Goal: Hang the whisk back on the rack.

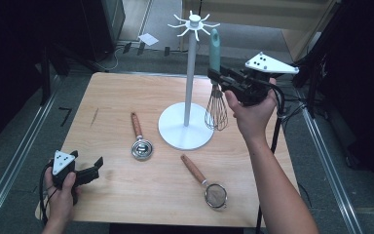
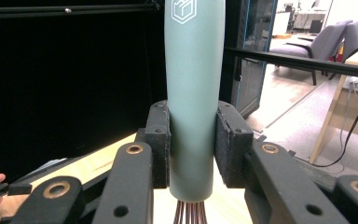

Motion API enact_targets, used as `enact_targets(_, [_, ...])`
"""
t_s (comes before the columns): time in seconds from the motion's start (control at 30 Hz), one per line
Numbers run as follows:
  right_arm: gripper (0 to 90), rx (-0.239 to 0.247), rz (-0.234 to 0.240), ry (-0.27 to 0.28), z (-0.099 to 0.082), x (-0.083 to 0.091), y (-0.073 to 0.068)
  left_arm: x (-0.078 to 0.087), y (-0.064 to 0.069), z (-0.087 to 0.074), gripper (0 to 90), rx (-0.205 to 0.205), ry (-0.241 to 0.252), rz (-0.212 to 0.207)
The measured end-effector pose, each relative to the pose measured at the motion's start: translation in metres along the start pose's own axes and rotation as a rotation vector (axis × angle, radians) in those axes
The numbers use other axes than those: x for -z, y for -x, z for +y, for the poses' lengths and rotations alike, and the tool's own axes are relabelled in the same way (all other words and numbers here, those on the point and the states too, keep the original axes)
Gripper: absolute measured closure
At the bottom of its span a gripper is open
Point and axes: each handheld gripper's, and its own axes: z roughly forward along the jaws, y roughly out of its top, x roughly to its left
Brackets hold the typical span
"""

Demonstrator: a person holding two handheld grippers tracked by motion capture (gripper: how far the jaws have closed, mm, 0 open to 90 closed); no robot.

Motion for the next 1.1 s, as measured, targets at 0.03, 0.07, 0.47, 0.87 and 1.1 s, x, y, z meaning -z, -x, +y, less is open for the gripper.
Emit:
enact_targets(0.03, [71.3, -0.004, 0.006, -0.006, -0.001, -0.002, 0.000, 0.000, 0.000, 0.000, 5.9, 0.000, 0.000, 0.000])
enact_targets(0.07, [71.3, -0.006, 0.007, -0.008, -0.001, -0.003, 0.000, 0.000, 0.000, 0.000, 5.8, 0.000, 0.000, 0.000])
enact_targets(0.47, [71.3, -0.014, 0.026, -0.027, -0.003, -0.011, -0.002, 0.000, 0.000, 0.000, 5.9, -0.001, 0.000, 0.001])
enact_targets(0.87, [71.3, -0.020, 0.030, -0.034, -0.004, -0.018, -0.001, 0.000, 0.000, 0.000, 5.9, -0.002, 0.000, -0.001])
enact_targets(1.1, [71.2, -0.022, 0.029, -0.034, -0.004, -0.022, -0.002, 0.000, 0.000, 0.000, 5.9, -0.002, 0.000, -0.003])
